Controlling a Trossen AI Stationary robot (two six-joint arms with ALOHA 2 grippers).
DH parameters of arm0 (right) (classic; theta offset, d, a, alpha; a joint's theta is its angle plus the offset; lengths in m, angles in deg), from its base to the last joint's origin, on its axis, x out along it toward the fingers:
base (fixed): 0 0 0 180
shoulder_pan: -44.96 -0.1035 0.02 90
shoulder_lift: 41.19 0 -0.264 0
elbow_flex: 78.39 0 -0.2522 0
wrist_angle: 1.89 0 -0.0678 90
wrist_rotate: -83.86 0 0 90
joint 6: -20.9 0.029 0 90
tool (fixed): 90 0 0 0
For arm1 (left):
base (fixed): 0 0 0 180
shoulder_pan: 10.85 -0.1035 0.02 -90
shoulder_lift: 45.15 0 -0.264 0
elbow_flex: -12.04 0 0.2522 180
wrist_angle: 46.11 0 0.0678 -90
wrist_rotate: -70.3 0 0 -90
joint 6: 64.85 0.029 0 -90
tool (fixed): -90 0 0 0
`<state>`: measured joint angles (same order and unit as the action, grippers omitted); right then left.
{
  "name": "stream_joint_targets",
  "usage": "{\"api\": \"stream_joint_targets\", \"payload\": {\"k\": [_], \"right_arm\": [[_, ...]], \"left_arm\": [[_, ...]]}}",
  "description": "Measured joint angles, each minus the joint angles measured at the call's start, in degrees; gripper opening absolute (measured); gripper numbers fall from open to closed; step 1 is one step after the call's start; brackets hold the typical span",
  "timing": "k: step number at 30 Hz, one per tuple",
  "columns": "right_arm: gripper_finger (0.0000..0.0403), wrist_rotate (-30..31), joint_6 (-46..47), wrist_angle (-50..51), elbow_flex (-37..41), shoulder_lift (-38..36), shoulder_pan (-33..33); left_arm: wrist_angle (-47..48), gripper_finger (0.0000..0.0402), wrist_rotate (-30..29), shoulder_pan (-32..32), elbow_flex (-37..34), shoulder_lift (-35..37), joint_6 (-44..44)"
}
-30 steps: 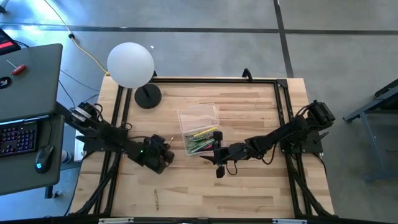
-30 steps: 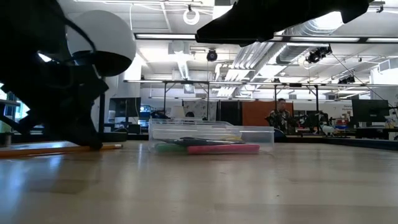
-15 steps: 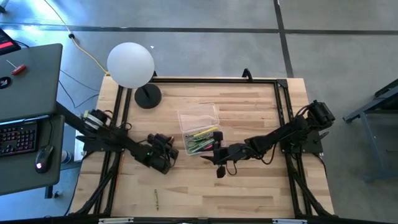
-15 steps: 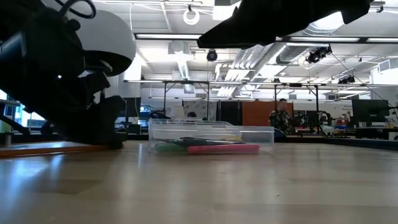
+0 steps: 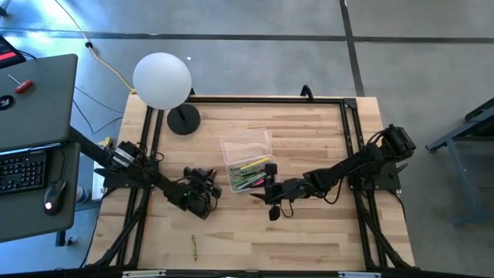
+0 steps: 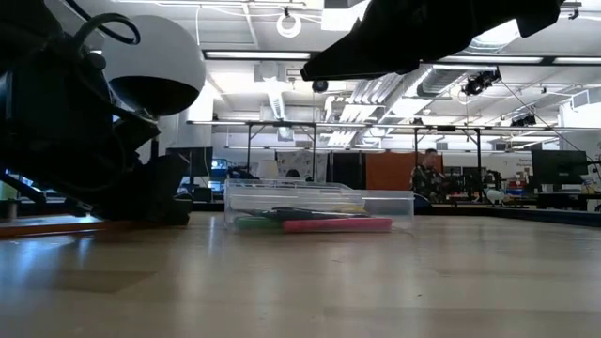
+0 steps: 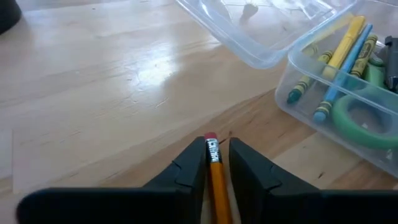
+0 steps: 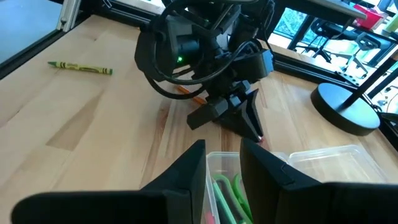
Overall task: Pick & place school supplies into a supply box
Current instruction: Put the yellow pencil into the transparent supply box
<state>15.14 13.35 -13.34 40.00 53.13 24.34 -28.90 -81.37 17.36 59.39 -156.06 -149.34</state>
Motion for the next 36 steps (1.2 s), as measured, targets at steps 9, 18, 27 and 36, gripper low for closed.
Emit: {"api": "stream_joint_targets", "payload": {"k": [9, 18, 27, 36], "right_arm": [[0.0078, 0.0, 0.2, -1.2, 0.0, 0.0, -0.1], [0.0078, 1.1, -0.3, -2.5, 0.0, 0.0, -2.0], [0.0078, 8.7, -2.4, -7.7, 0.0, -0.6, -2.3], [0.0078, 22.8, -3.3, 0.2, -0.1, -3.3, -4.8]], "left_arm": [[-1.6, 0.0031, -0.6, -0.1, -0.2, 2.7, -2.8], [-3.9, 0.0030, 1.3, -0.2, 4.9, 18.6, 18.5], [-11.8, 0.0053, 15.1, -9.7, 13.2, 16.8, 42.8], [-27.8, 0.0045, 31.3, -23.1, 18.8, 4.7, 55.1]]}}
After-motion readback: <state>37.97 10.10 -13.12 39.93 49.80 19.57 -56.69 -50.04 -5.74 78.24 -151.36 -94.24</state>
